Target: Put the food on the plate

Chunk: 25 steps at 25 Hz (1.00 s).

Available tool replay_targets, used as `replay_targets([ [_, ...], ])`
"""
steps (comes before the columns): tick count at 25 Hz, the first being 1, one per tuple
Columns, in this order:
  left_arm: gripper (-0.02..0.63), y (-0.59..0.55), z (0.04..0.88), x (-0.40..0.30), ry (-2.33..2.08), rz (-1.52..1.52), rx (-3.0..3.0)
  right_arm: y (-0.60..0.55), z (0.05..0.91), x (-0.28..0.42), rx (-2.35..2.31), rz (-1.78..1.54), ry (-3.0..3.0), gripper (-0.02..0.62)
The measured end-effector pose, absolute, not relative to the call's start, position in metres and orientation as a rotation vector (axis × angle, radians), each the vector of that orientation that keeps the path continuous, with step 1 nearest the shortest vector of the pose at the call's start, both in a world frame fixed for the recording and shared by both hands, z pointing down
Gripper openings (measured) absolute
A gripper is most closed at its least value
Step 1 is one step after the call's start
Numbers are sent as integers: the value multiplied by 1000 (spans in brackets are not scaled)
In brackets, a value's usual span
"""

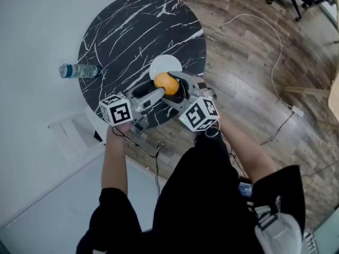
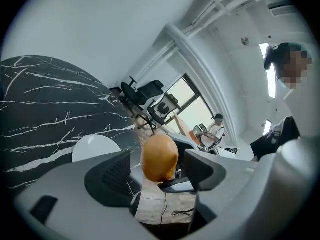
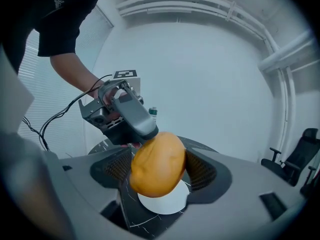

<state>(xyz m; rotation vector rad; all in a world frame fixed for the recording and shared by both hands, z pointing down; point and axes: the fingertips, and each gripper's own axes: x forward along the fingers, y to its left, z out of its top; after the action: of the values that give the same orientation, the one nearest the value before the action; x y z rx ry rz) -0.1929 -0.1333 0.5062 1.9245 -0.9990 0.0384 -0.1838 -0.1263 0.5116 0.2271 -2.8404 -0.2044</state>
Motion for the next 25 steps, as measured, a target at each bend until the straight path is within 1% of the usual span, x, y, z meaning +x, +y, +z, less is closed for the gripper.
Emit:
replay_targets([
  [13,313,-157,538,-194,-1062,13,1844,-136,531,-203,171,-131,-2844,333],
  [17,302,-161,542,-196,-1067,4,1830,-139,537,-204,180,-105,-2842,333],
  [19,284,-163,544,-196,-1075,15,1825,-141,539,-204,183,-96,-2844,333],
  [25,279,-166,548,-196,-1099,34,1815,-143,544,-204,218,-32,-2859,333],
])
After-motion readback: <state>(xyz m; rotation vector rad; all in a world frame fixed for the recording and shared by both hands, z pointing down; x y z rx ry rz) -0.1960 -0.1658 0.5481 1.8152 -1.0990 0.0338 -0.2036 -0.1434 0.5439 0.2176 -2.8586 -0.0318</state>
